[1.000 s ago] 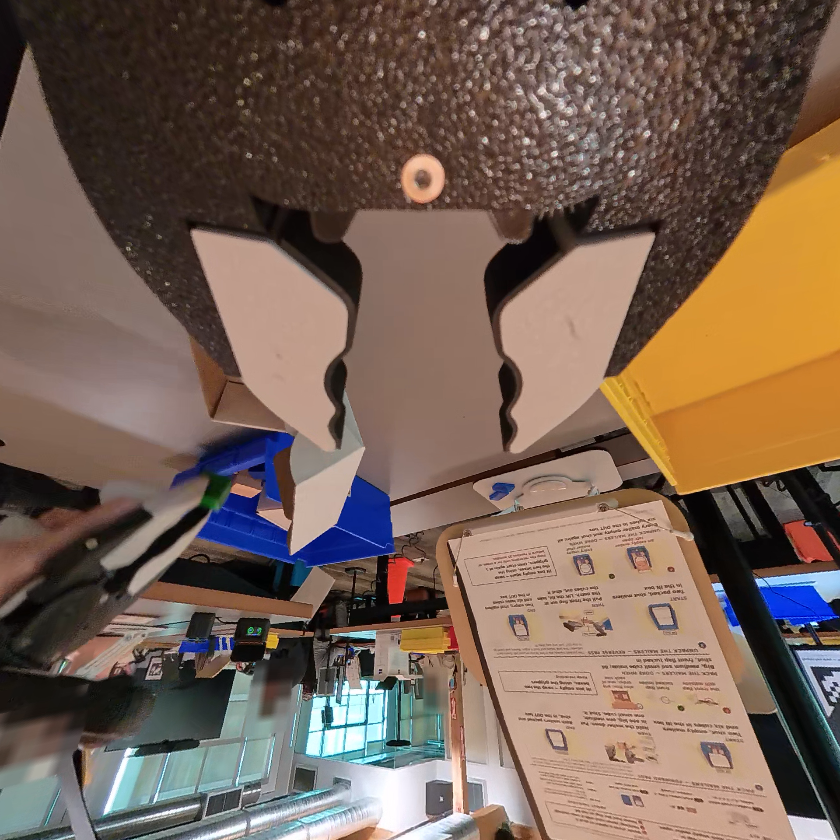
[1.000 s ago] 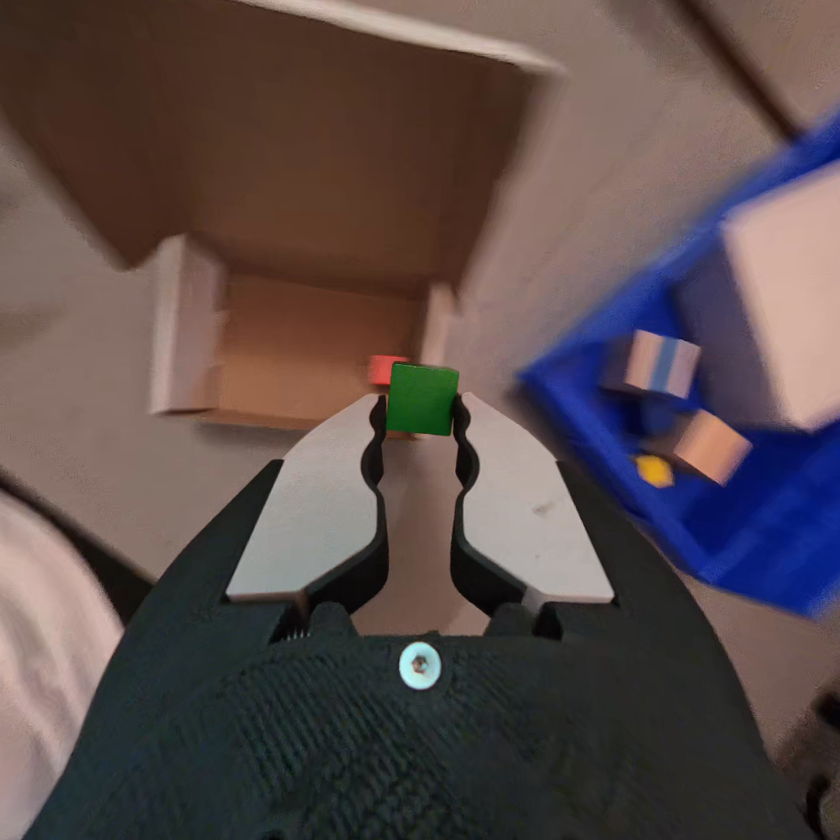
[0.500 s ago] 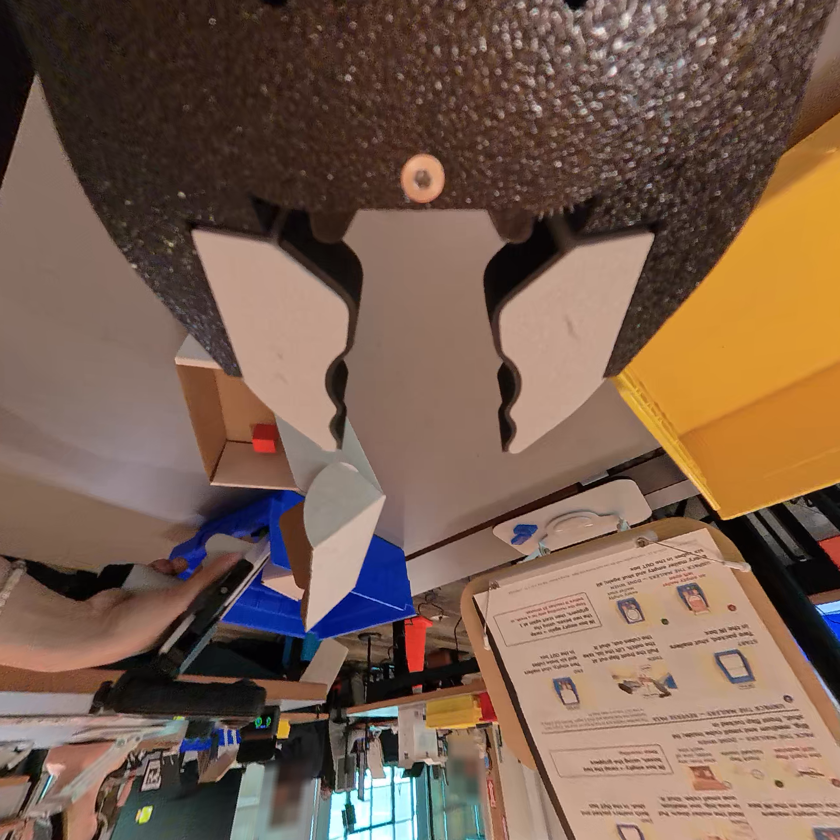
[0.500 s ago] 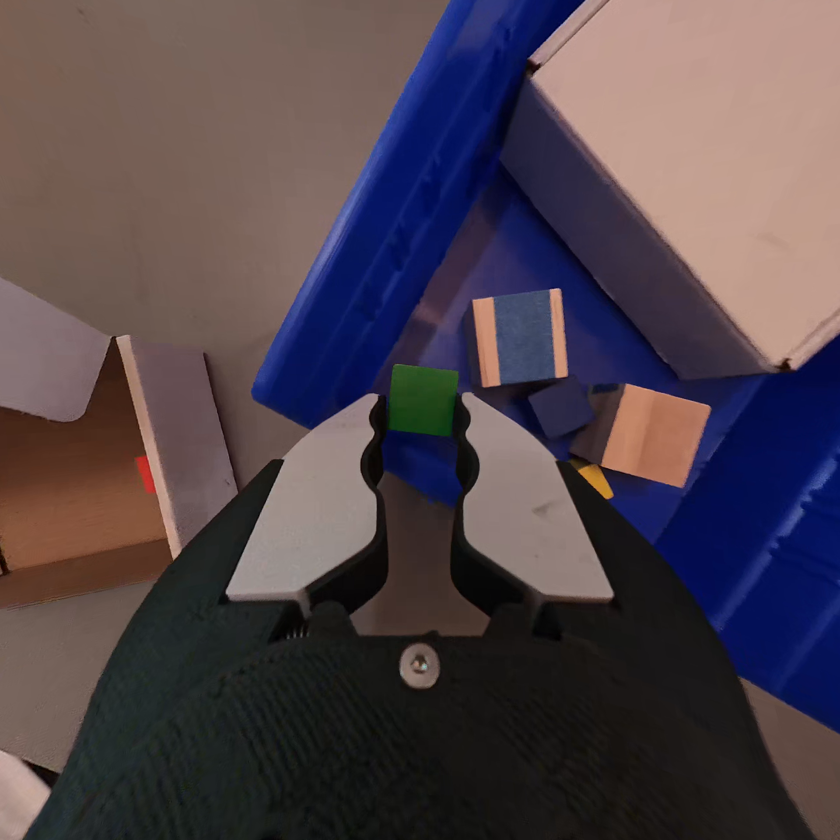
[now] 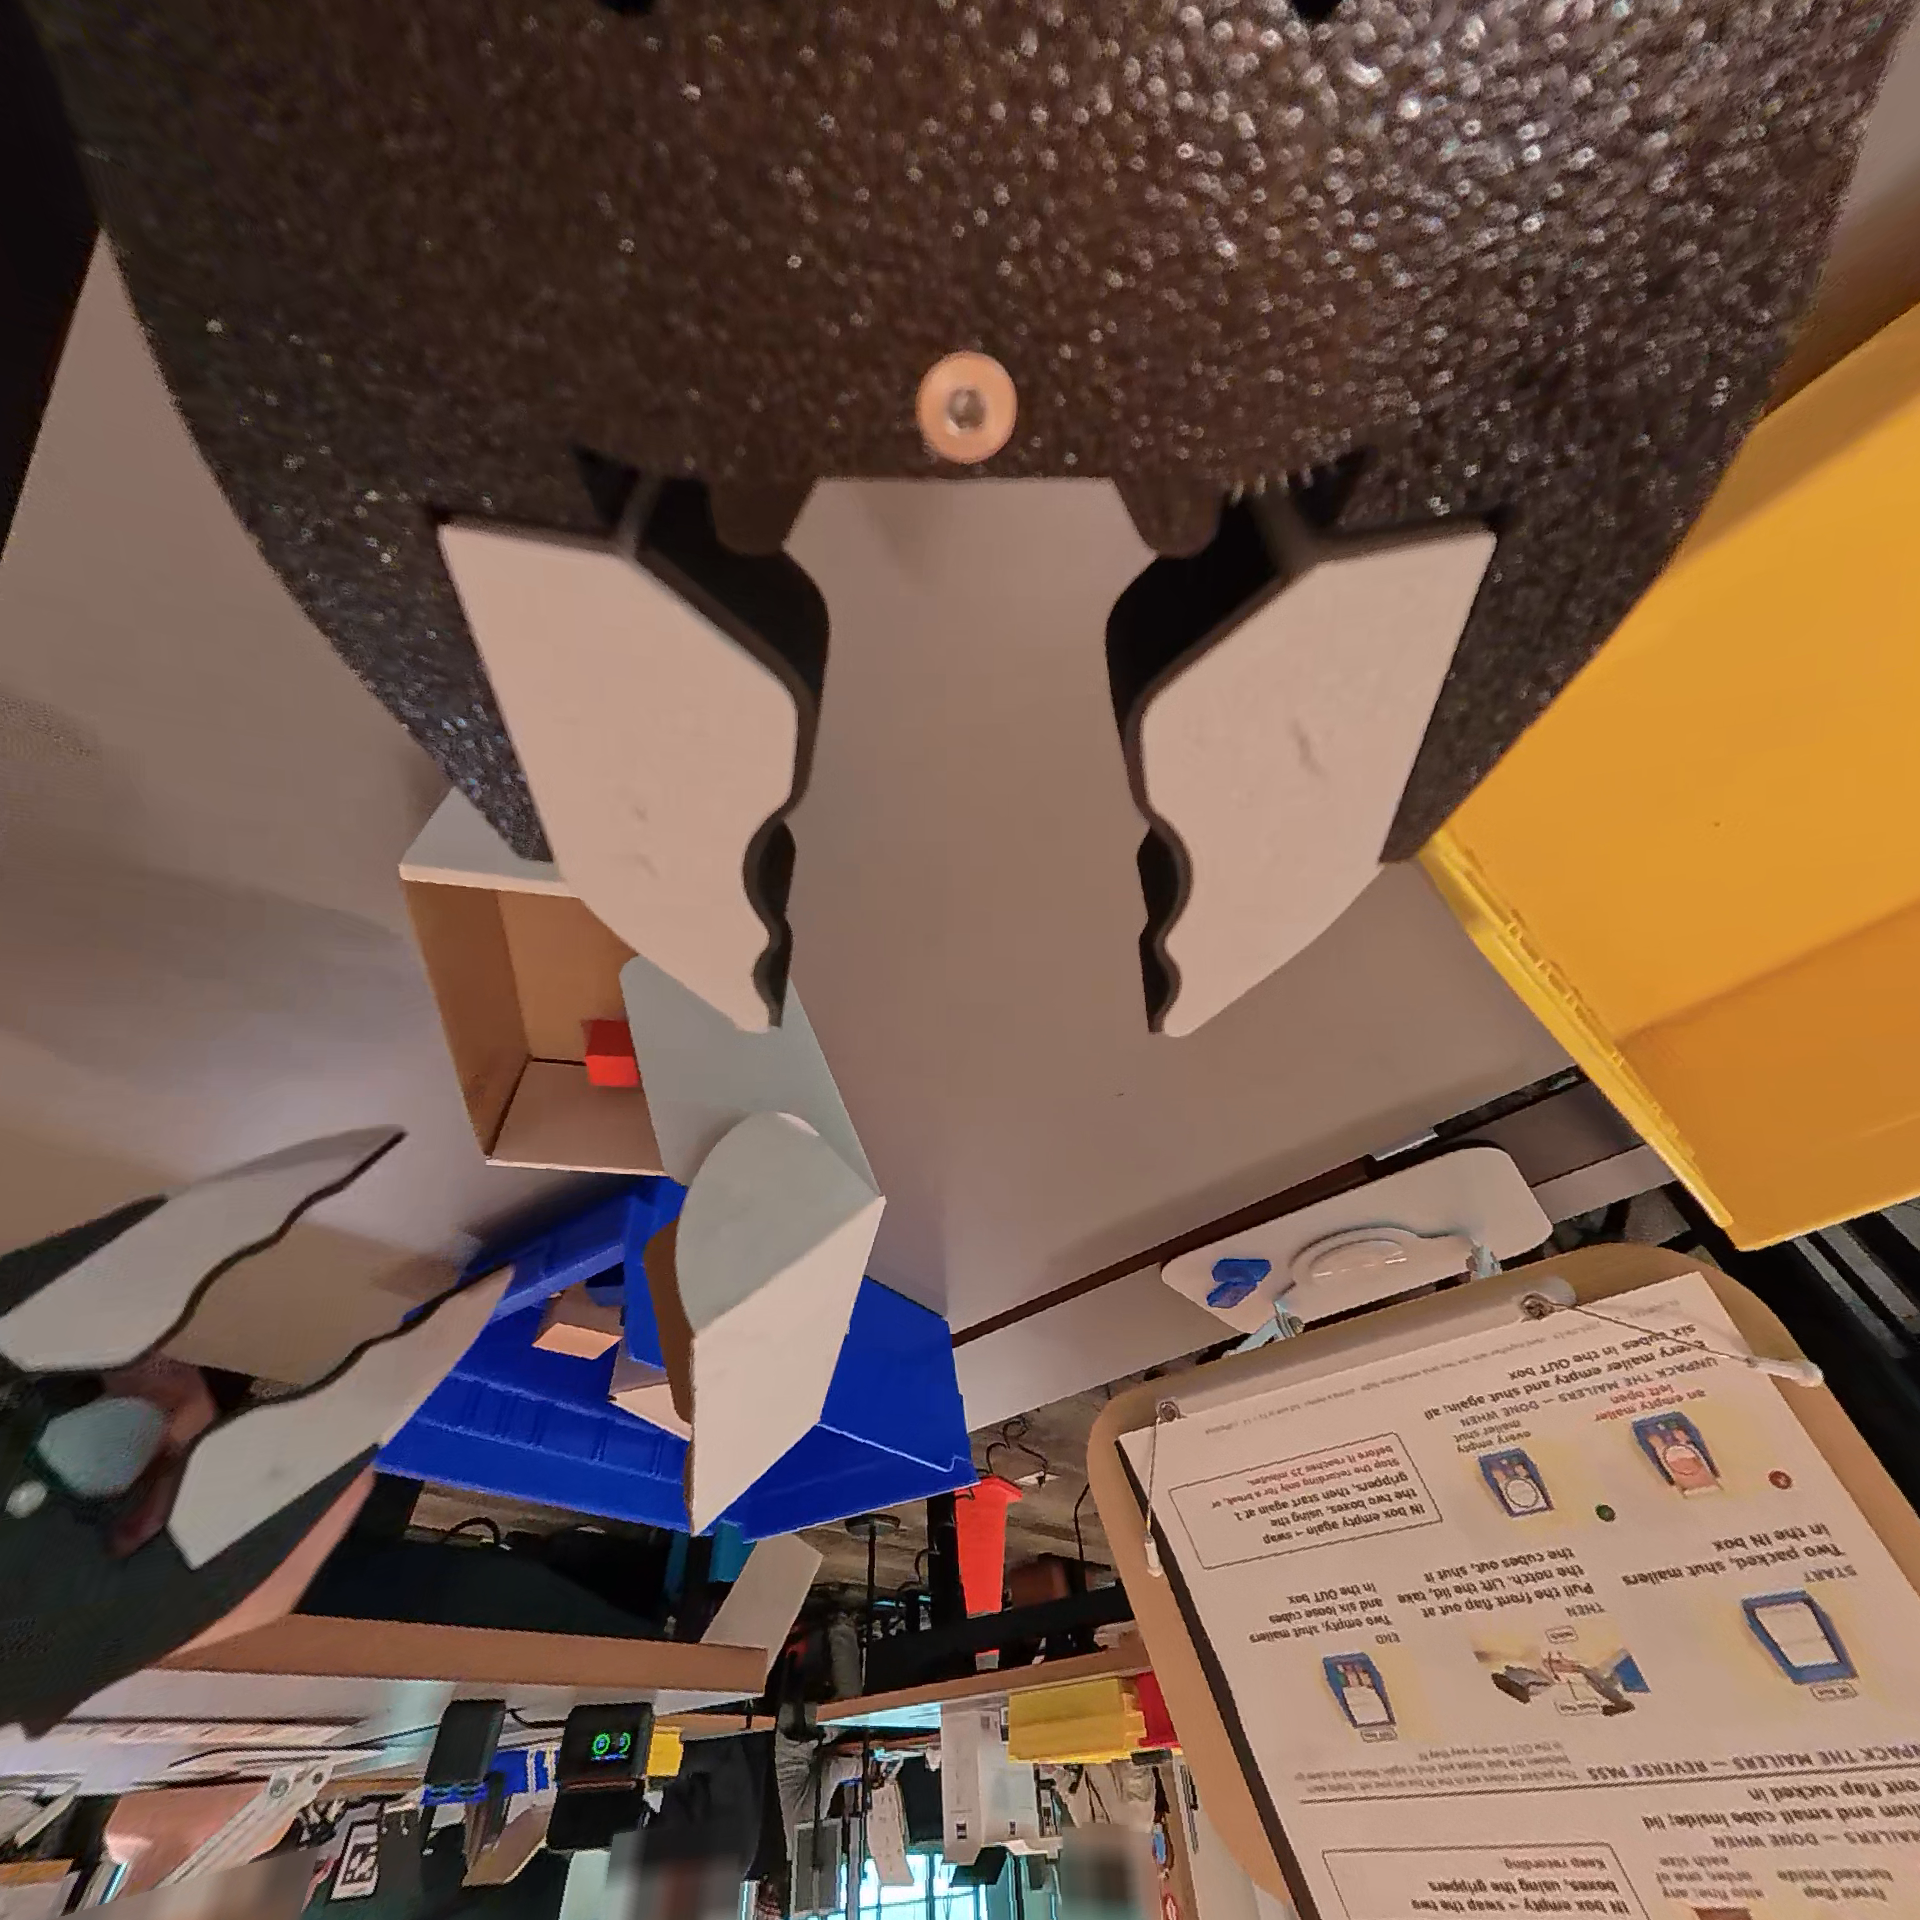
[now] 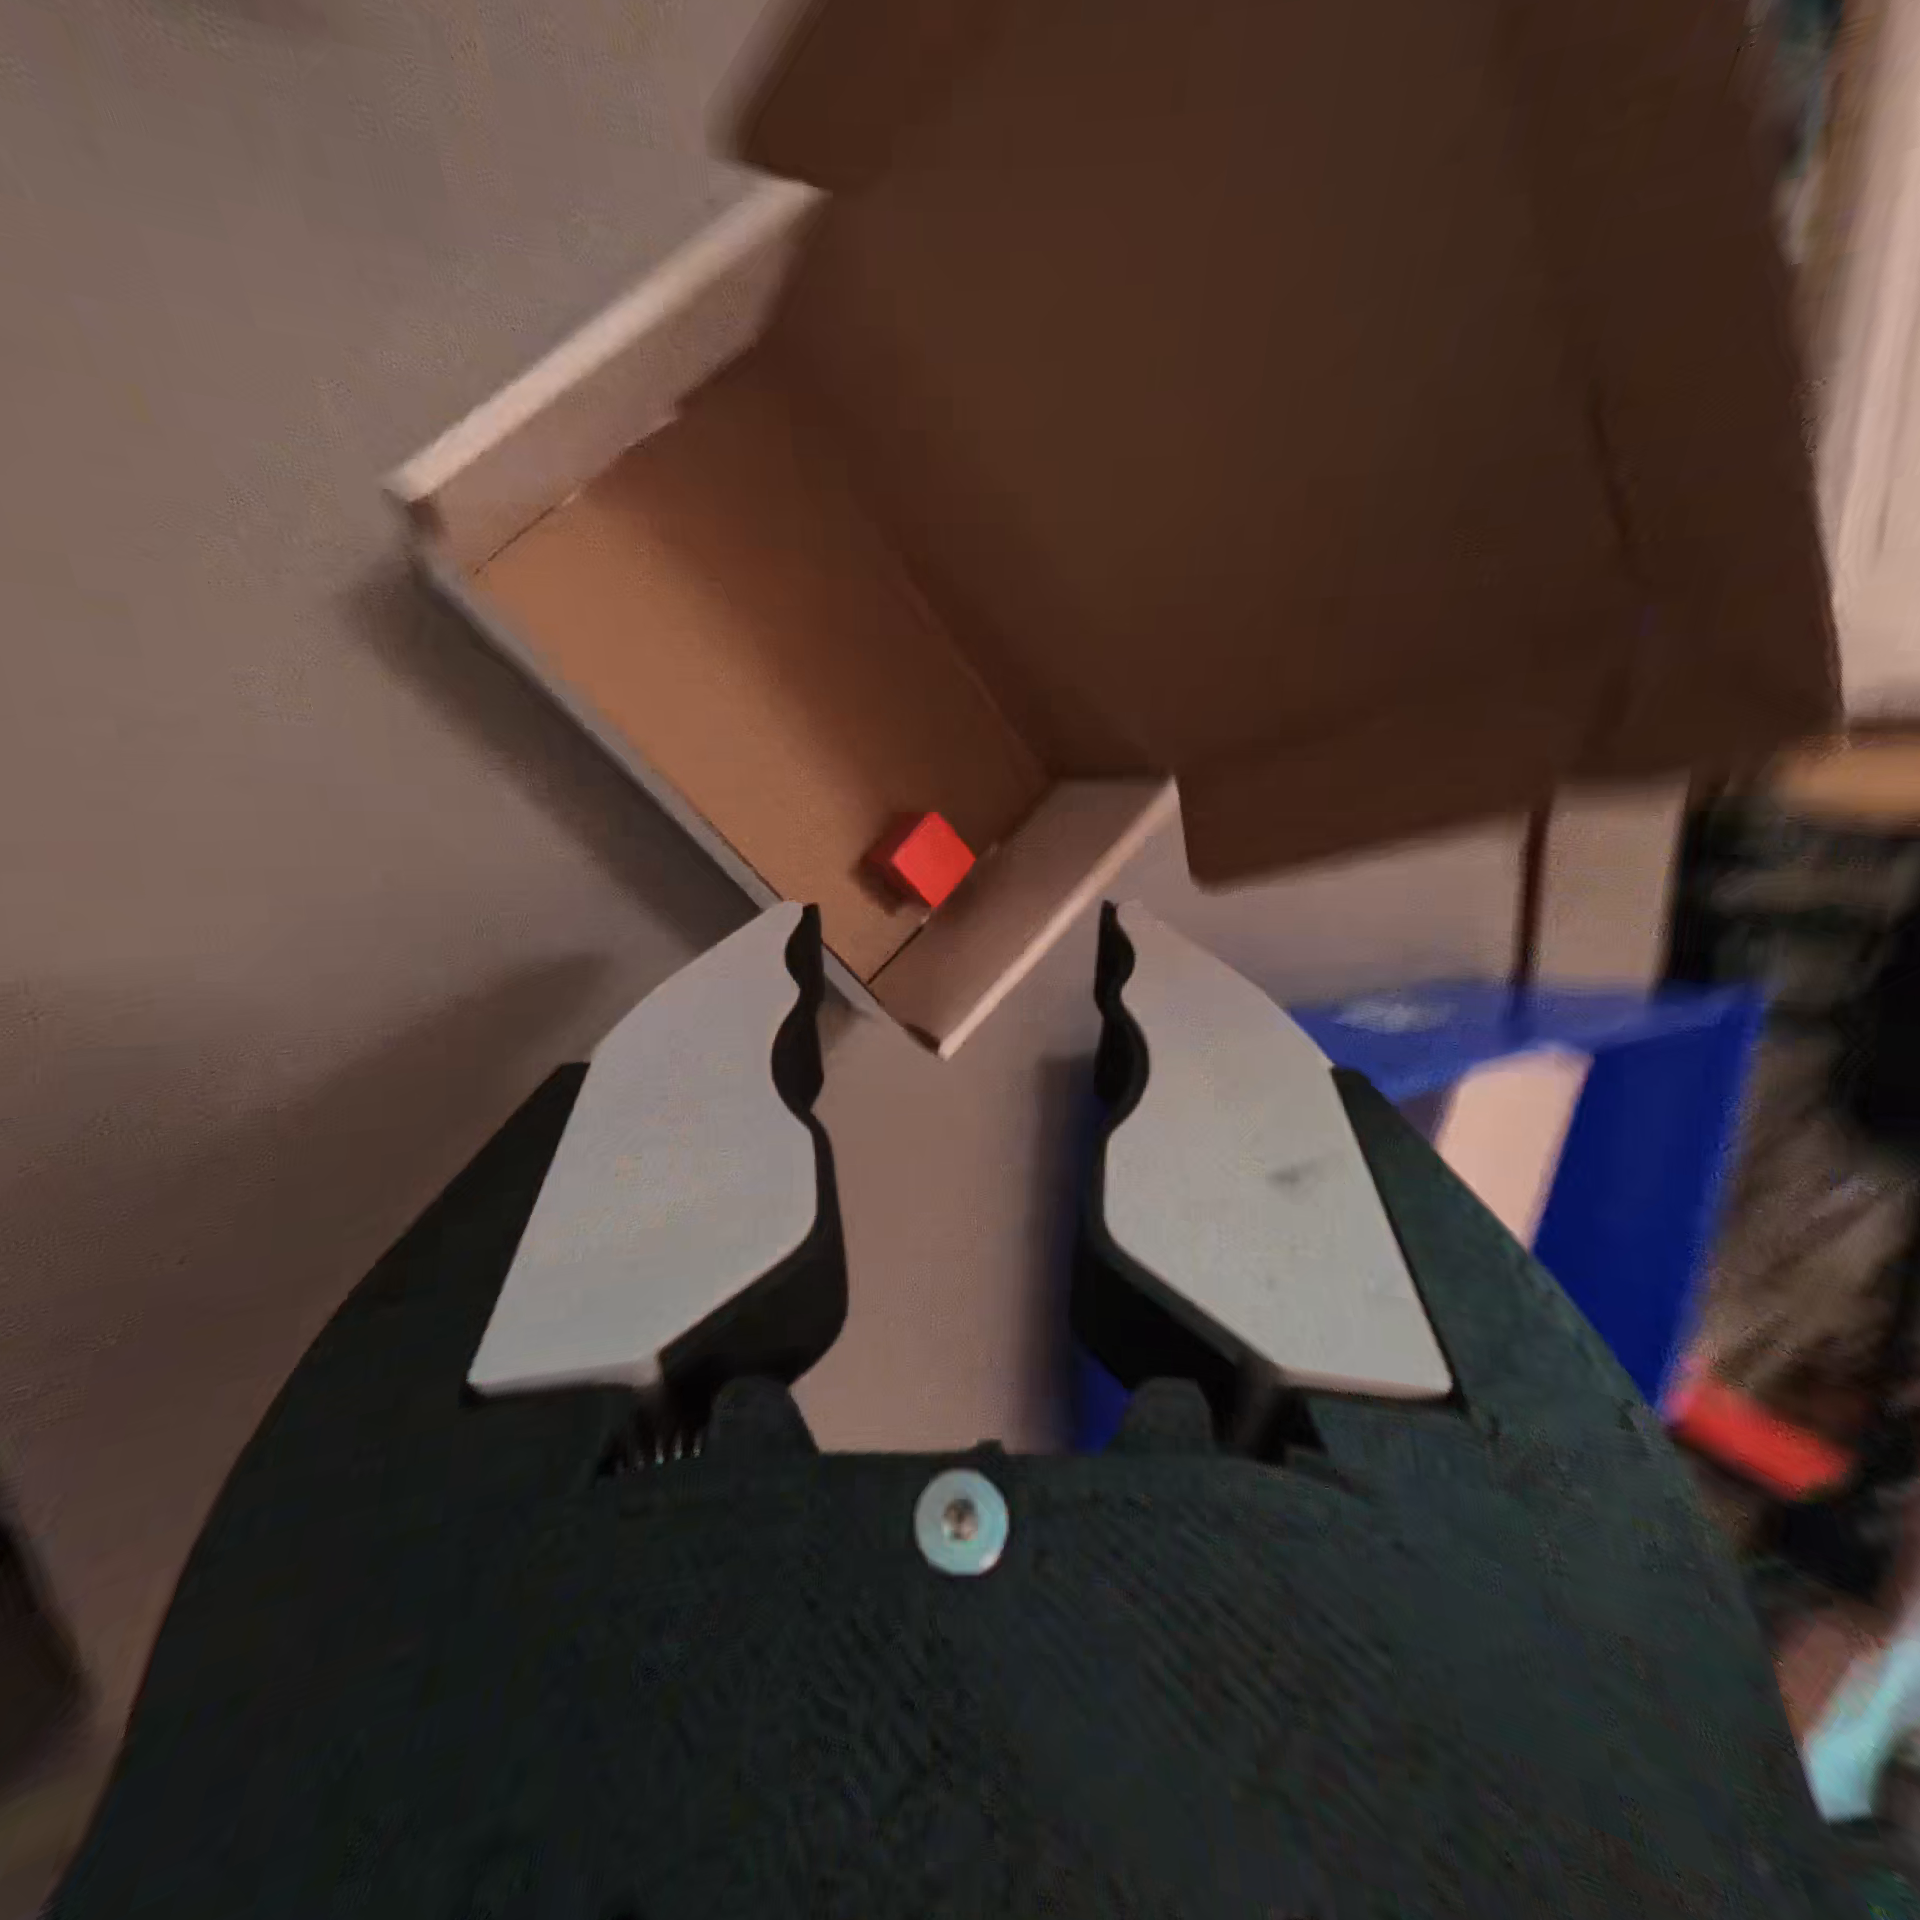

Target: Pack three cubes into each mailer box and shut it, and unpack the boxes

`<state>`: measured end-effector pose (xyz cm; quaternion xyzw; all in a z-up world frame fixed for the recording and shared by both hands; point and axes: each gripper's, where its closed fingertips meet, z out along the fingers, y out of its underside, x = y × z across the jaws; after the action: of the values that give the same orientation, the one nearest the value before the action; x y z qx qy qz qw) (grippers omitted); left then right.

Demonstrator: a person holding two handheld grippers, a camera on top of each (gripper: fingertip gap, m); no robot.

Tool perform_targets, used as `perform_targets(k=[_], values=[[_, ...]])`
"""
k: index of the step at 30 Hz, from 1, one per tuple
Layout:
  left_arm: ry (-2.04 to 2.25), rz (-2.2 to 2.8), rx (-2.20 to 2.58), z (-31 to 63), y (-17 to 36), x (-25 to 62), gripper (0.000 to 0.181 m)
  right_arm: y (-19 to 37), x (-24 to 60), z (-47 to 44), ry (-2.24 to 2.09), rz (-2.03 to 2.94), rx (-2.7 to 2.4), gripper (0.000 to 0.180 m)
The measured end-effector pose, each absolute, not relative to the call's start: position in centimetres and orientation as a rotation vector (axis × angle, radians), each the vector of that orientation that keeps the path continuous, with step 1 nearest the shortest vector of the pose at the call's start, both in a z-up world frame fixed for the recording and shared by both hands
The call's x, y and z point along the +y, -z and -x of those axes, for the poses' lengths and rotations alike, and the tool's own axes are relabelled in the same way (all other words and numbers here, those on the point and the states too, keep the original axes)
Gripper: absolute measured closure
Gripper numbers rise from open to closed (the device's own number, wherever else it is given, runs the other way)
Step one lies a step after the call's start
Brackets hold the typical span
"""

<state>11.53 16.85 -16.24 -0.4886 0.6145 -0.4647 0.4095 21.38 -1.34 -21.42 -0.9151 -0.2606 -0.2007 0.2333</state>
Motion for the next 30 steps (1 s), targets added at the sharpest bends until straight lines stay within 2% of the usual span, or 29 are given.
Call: perform_targets(k=[5, 8, 14, 28, 30], values=[[1.156, 1.19, 1.568, -11.5, 15.8, 16.1, 0.117, 23.0, 1.5, -21.4, 0.67, 2.474, -1.298, 0.132], [1.138, 1.175, 1.591, -11.4, 16.0, 15.9, 0.116, 24.2, 1.7, -22.2, 0.527, 2.535, -1.453, 0.137], [1.136, 1.182, 1.609, -11.4, 16.6, 16.1, 0.116, 26.7, 1.1, -21.7, 0.244, 2.632, -1.599, 0.142], [1.134, 1.193, 1.649, -11.7, 17.5, 15.8, 0.116, 30.2, -0.1, -24.4, 0.291, 2.789, -1.838, 0.142], [1.135, 1.192, 1.653, -11.6, 17.5, 15.7, 0.116, 30.4, -0.6, -24.6, 0.295, 2.834, -1.855, 0.158]])
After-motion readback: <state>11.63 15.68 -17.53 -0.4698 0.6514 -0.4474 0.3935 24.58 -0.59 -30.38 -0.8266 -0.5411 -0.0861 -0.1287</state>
